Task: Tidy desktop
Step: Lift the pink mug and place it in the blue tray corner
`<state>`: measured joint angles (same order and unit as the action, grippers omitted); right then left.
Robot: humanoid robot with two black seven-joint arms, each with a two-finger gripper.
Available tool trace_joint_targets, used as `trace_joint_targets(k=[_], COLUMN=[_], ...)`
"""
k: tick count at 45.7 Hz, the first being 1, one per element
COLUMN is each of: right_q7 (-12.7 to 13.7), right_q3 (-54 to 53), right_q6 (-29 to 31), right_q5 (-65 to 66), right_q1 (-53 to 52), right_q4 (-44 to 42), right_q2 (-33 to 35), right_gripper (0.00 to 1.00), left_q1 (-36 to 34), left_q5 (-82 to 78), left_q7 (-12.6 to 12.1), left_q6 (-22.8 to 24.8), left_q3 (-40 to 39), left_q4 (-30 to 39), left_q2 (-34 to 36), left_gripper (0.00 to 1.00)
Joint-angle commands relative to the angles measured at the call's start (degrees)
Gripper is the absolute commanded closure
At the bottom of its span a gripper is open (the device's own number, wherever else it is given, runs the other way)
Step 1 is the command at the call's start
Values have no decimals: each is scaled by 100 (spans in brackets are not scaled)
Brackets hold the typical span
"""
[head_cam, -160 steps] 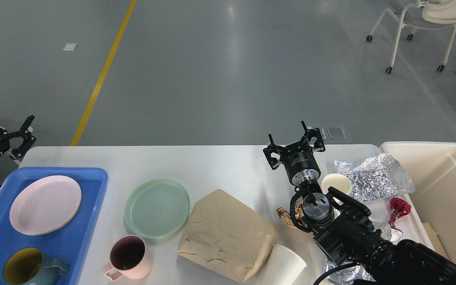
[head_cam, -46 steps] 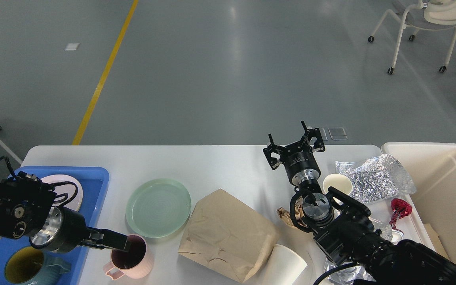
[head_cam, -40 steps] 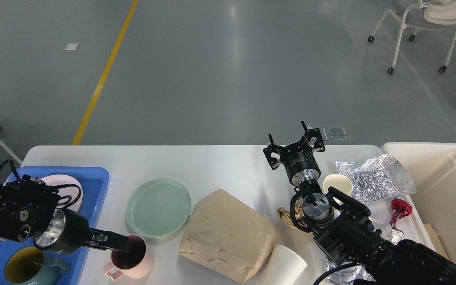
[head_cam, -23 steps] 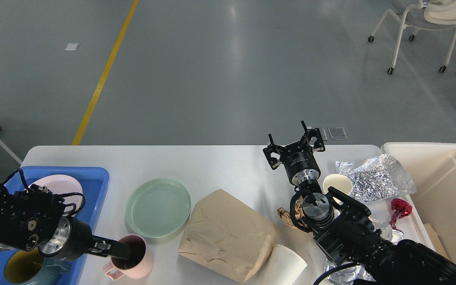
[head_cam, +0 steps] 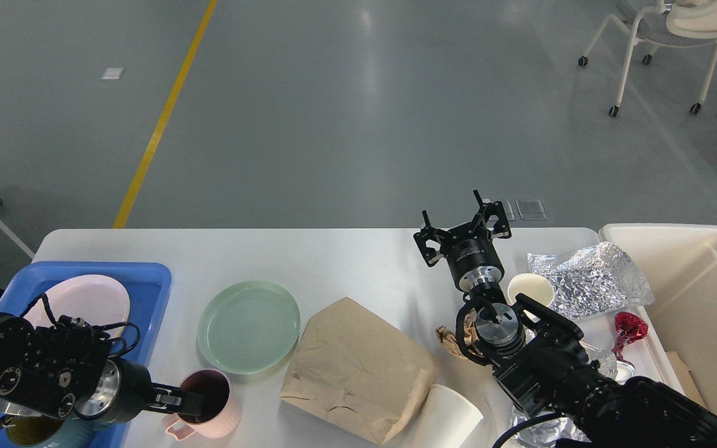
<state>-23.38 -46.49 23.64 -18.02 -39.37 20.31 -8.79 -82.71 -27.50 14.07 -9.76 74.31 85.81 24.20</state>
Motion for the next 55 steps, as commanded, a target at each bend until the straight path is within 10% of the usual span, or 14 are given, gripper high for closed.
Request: trace_joint_targets(k=[1, 5, 9, 36, 43, 49, 55], right_q7=[0, 0, 0, 0, -8, 0, 0], right_q3=[0, 0, 0, 0, 0, 0, 0], right_q6=[0, 0, 0, 0, 0, 0, 0], right_q5=[0, 0, 0, 0, 0, 0, 0], right_q1=[0, 0, 0, 0, 0, 0, 0], right_q4=[-1, -1, -1, -1, -1, -1, -1], right_q2=[0, 0, 0, 0, 0, 0, 0], right_gripper=[0, 0, 0, 0, 0, 0, 0], left_q1=[97, 97, 106, -674, -2370, -4092, -4473], left_q5=[-1, -10, -45, -405, -572, -1351, -2548], left_q7=[-10, 8, 8, 377, 491, 588, 605], left_q6=[-149, -166, -192, 27, 1282, 3564, 4544], left_q3=[-40, -40, -40, 74, 320, 373, 189], left_q4=[-64, -64, -64, 524, 920, 553, -116], left_q2=[-47, -38, -29, 603, 1455, 2841, 3784], left_gripper=[43, 53, 100, 98, 98, 98, 98])
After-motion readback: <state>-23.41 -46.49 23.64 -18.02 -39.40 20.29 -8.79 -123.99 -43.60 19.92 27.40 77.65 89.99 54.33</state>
